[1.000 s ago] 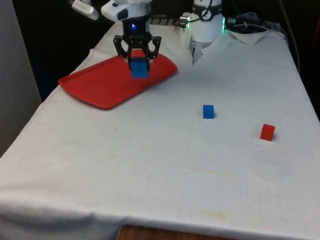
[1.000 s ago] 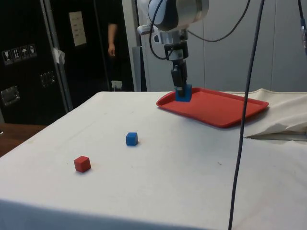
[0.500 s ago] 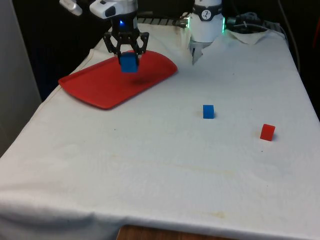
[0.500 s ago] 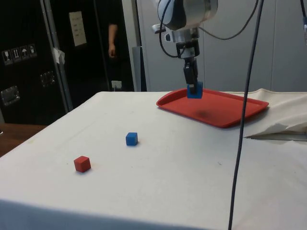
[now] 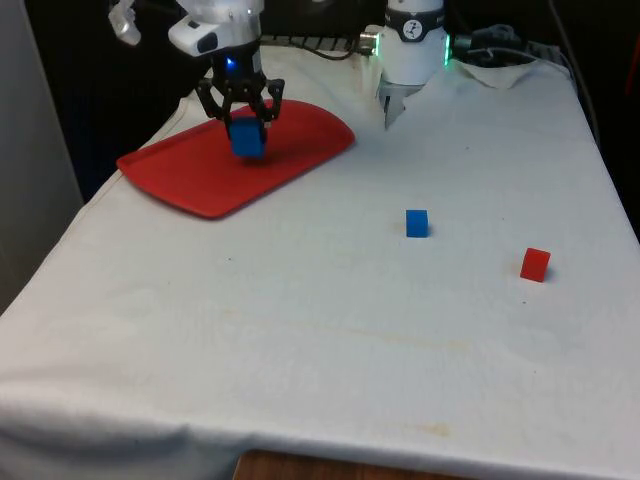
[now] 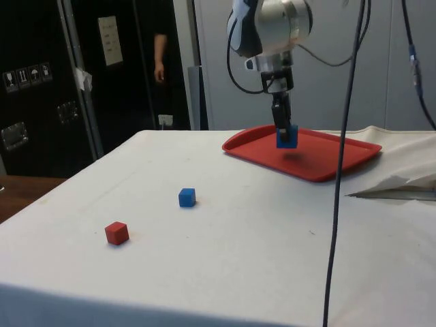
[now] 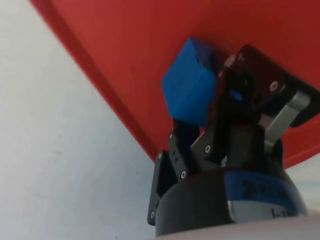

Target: Pick up the largest block and place it onto the tray.

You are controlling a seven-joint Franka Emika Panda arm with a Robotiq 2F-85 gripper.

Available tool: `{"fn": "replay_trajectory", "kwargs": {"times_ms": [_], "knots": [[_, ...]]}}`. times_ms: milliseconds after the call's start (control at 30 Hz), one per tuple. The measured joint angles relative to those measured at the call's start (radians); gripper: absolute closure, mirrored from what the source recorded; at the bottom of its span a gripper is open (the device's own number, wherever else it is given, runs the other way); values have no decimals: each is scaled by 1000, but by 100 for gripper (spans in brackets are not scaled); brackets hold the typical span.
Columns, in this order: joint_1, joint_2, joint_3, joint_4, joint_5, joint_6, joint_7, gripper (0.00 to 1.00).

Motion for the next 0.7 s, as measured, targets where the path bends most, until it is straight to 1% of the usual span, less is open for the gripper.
{"fn": "replay_trajectory", "kwargs": {"times_ms": [33, 200, 233, 300, 333, 400, 433, 500, 600, 633, 700], "knots": [[0, 0, 0, 0, 0, 0, 0, 100], [-6, 61, -1, 12, 85, 0, -64, 100], [-10, 80, -2, 16, 115, 0, -90, 100], [-14, 96, -3, 18, 143, 0, -114, 100], [-14, 96, -3, 18, 143, 0, -114, 100], [-18, 108, -3, 19, 168, 0, -136, 100], [-20, 116, -4, 20, 191, 0, -156, 100], [-21, 120, -4, 20, 206, 0, -168, 100], [-21, 121, -4, 20, 209, -1, -170, 98], [-20, 121, -4, 21, 209, -2, -170, 84], [-19, 121, -4, 21, 209, -3, -170, 65]]}}
